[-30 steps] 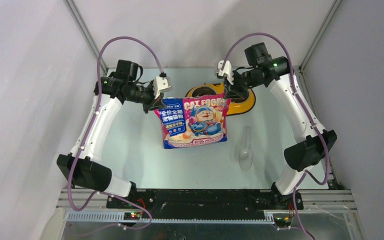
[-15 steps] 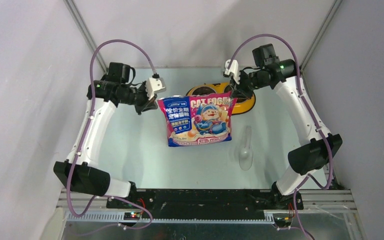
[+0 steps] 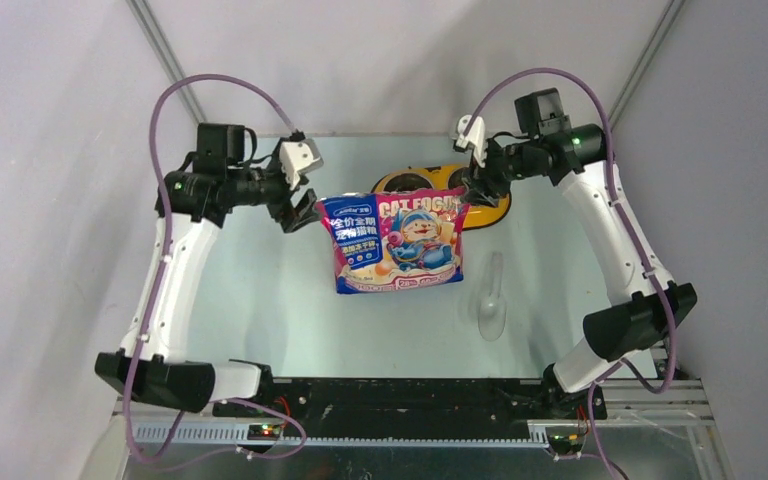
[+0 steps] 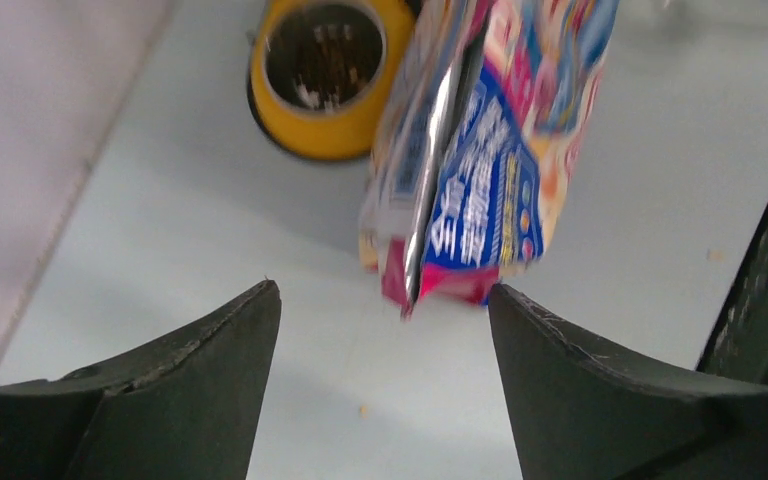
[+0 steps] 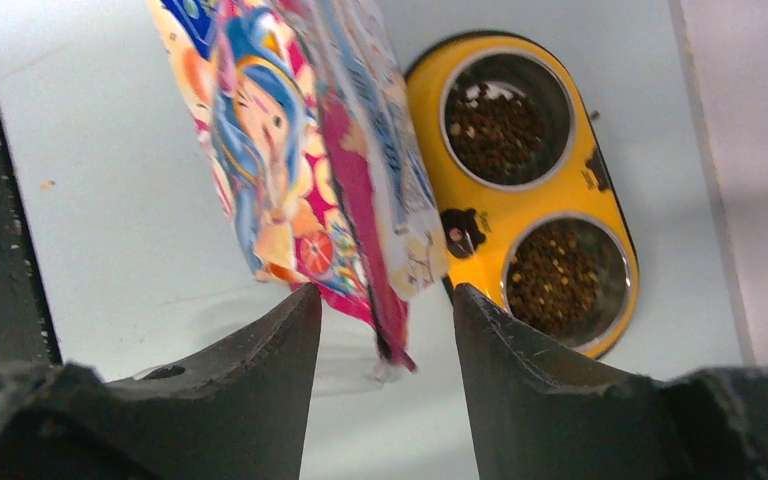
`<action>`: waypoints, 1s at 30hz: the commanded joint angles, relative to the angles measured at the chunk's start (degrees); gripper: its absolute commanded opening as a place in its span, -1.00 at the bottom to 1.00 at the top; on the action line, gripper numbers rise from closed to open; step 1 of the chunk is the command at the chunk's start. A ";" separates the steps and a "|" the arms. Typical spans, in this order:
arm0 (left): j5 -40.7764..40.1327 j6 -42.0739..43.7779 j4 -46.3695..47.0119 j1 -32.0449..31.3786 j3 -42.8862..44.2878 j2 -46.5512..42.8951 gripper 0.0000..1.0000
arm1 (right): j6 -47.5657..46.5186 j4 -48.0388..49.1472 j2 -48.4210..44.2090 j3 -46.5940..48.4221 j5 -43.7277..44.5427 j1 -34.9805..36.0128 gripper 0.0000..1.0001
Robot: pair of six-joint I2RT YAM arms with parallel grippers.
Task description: Serve the pet food
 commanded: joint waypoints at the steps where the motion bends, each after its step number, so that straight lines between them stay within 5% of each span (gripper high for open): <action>1: 7.48 -14.69 19.31 -3.90 -2.08 -3.37 0.65 | 0.95 3.76 -1.19 -1.84 -6.06 2.13 0.09; 8: -0.68 -20.50 33.26 -14.75 -3.14 2.52 0.42 | 3.95 7.42 2.61 1.20 -9.87 4.81 0.05; 20: 2.22 -9.13 21.80 -21.57 4.06 12.37 0.30 | 5.33 9.25 7.59 3.41 -7.19 10.53 -0.20; 30: -3.14 -4.14 15.01 -21.93 4.87 13.84 -0.58 | 6.31 14.96 6.60 0.21 -5.87 12.98 -0.24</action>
